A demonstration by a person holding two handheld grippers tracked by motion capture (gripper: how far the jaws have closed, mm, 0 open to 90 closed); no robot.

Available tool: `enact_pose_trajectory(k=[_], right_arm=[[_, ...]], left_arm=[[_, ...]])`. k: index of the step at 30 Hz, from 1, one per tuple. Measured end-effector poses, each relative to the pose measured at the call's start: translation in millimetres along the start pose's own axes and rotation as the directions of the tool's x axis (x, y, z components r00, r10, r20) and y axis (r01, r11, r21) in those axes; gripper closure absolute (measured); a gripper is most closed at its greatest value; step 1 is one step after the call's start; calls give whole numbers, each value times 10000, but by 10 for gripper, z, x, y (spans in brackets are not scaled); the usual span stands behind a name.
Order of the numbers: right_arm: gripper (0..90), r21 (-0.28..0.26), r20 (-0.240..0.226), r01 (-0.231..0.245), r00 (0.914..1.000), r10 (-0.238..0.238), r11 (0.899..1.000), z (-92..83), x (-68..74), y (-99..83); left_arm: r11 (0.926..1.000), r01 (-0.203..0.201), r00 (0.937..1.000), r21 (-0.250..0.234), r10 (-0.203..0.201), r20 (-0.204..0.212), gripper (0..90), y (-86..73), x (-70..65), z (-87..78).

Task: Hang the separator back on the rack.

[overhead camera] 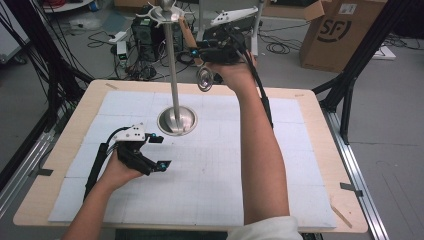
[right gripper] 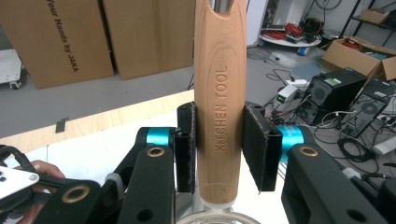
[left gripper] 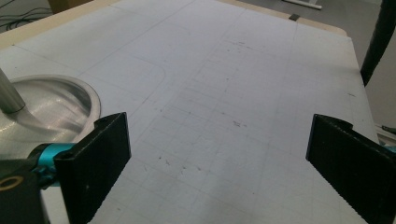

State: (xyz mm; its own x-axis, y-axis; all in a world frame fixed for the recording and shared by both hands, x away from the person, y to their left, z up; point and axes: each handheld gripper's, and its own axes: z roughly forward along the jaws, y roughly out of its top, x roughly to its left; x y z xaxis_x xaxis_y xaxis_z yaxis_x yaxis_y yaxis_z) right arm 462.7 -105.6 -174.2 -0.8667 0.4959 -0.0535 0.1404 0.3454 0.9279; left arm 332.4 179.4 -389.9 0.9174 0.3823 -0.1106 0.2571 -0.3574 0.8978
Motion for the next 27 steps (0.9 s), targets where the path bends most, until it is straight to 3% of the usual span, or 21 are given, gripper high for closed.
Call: enact_pose_trajectory(k=[13,27], right_arm=[[670,37,-284,-187,9994,188,9998,92,-8,-32],[635,363,-22,51,10000,-51,9993,108,28,-29]], left_arm=[[10000,2,10000,12,-2,13,71,0,-15,10],[10000,-42,10000,49,42,25,71,-3,-15,10]])
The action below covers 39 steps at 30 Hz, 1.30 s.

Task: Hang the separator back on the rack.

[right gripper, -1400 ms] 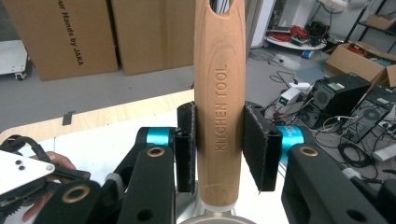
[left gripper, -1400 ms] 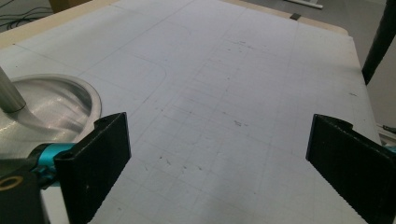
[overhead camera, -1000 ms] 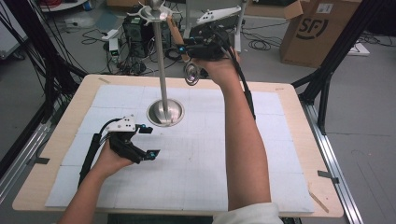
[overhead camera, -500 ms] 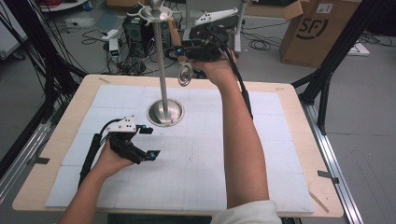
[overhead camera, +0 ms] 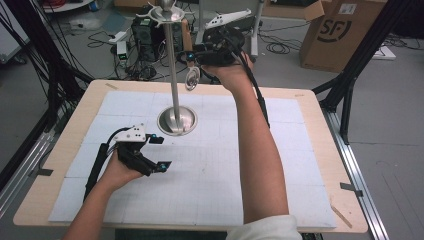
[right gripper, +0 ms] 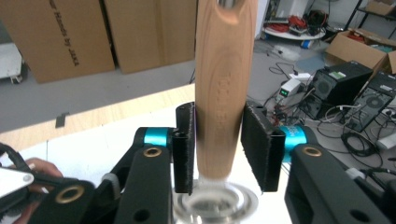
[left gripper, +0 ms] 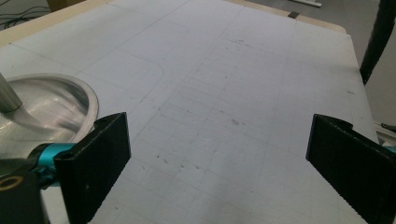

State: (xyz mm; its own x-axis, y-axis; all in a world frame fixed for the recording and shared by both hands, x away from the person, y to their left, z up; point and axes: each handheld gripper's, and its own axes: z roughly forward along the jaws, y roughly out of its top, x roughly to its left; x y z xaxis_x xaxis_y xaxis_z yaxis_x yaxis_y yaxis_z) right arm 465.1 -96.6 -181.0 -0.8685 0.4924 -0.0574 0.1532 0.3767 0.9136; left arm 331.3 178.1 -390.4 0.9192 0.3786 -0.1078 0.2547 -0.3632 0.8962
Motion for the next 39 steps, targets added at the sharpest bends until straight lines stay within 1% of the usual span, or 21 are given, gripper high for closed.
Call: enact_pose_trajectory(k=[2,3,5,10,12,14,15,16,18,20,22,28,32,33,34,37,38,39], right_arm=[[631,122,43,87,10000,-88,9999,-18,5,-8],[624,142,38,66,10000,-67,9999,-33,7,-13],[607,81,40,70,10000,-70,9999,-69,2,-22],[532,15,152,46,9999,-46,10000,-179,2,-43],[509,32,117,56,9999,-56,10000,-225,13,-47],[476,44,148,200,9997,-200,9998,-268,32,-55],[465,53,138,216,9997,-216,9998,-291,40,-60],[457,79,157,182,9997,-183,9998,-315,50,-68],[446,50,201,284,9994,-285,9996,-357,59,-93],[442,148,355,289,9989,-295,9995,-400,71,-123],[436,129,440,260,9987,-265,9996,-448,73,-157],[413,145,486,295,9984,-301,9995,-600,69,-277],[390,146,378,349,9987,-354,9993,-680,74,-365],[383,201,340,239,9991,-246,9995,-709,86,-398],[381,149,297,315,9990,-320,9994,-725,85,-424],[373,234,229,186,9996,-192,9996,-782,118,-505],[371,183,223,275,9994,-279,9995,-798,122,-535],[367,150,168,218,9996,-221,9996,-814,133,-566]], left_arm=[[10000,50,10000,-12,-50,13,71,-2,-3,4],[10000,-3,10000,31,3,21,71,-3,2,2],[10000,21,10000,14,-21,17,70,-3,0,3],[10000,15,10000,5,-15,-4,71,-5,4,-3],[10000,19,10000,22,-19,-5,71,-6,5,-4],[10000,17,10000,24,-17,-30,71,-6,3,1],[10000,-44,10000,82,44,-28,71,-6,5,2],[10000,-6,10000,49,6,-35,71,-7,-3,10],[9999,-42,10000,114,43,-39,71,-7,-7,14],[10000,-27,10000,80,27,-14,71,-7,-8,15],[10000,-9,10000,77,10,-32,71,-9,-6,9],[10000,6,10000,56,-5,-81,71,-14,7,-4],[10000,24,10000,30,-24,-96,71,-14,6,-6],[10000,29,10000,23,-29,-91,70,-13,5,-8],[10000,47,10000,3,-47,-79,71,-14,5,-8],[10000,22,9999,-17,-22,-105,70,-11,8,-18],[10000,34,9999,-68,-35,-111,70,-9,11,-27],[9999,42,9999,-125,-43,-116,70,-7,15,-36]])
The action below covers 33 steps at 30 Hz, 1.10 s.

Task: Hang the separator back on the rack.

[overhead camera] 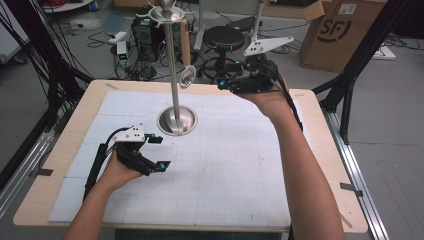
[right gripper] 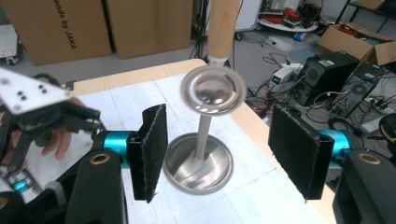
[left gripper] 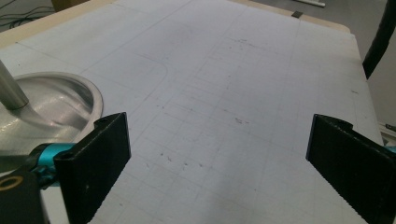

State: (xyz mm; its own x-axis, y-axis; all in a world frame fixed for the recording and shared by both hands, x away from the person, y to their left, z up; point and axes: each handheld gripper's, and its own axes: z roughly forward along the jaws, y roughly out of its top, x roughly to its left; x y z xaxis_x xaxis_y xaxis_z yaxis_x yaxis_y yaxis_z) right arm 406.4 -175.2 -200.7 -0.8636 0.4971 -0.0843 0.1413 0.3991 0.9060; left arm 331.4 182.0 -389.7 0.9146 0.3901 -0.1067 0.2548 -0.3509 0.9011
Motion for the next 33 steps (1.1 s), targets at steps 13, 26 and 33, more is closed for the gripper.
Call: enact_pose_trajectory(k=[13,26,33], right_arm=[[288,-195,-274,-452,9986,447,9988,-130,96,-476],[230,-440,306,-1180,9924,1194,9920,-302,185,-1155],[228,-514,473,-1459,9878,1483,9880,-323,311,-1567]], left_arm=[[9995,123,9998,-284,-128,-175,70,2,39,-101],[9993,138,9998,-334,-143,-160,70,6,44,-114],[9996,155,9996,-253,-160,-223,70,-8,53,-120]])
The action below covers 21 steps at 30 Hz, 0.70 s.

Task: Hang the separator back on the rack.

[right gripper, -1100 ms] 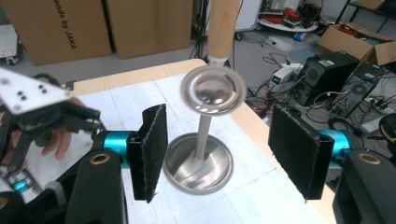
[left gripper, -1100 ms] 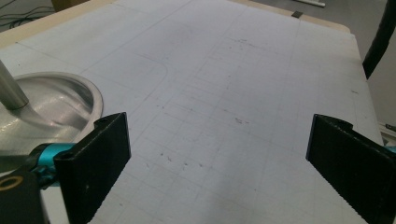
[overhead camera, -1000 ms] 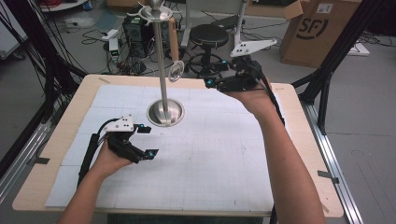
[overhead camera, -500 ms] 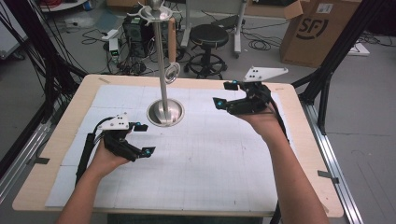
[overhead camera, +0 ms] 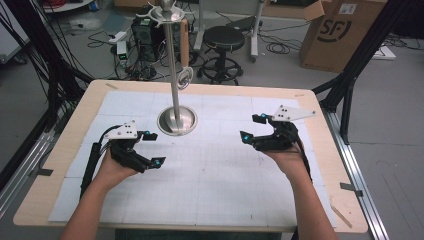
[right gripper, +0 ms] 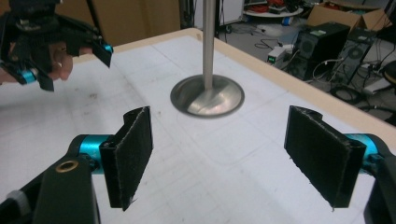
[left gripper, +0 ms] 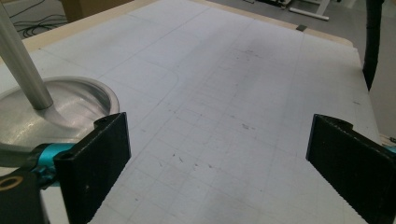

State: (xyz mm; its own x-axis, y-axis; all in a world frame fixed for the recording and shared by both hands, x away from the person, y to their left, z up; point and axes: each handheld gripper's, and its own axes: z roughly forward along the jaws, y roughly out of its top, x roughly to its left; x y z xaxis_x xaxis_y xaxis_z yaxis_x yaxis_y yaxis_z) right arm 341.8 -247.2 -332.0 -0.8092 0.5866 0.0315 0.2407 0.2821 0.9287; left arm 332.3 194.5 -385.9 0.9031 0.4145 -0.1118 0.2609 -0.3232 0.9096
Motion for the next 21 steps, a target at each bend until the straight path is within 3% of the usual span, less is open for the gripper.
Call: enact_pose_trajectory(k=[7,15,21], right_arm=[[215,123,184,-16,9998,13,9999,-41,53,-283],[202,145,159,-159,9998,156,9998,-82,63,-406],[175,77,-8,-708,9975,708,9975,-108,-10,-517]], left_arm=[[10000,26,10000,-43,-26,-3,70,-7,4,-14],[10000,-42,10000,-20,42,6,70,-15,2,-5],[10000,-30,10000,-58,31,8,70,-13,2,-3]])
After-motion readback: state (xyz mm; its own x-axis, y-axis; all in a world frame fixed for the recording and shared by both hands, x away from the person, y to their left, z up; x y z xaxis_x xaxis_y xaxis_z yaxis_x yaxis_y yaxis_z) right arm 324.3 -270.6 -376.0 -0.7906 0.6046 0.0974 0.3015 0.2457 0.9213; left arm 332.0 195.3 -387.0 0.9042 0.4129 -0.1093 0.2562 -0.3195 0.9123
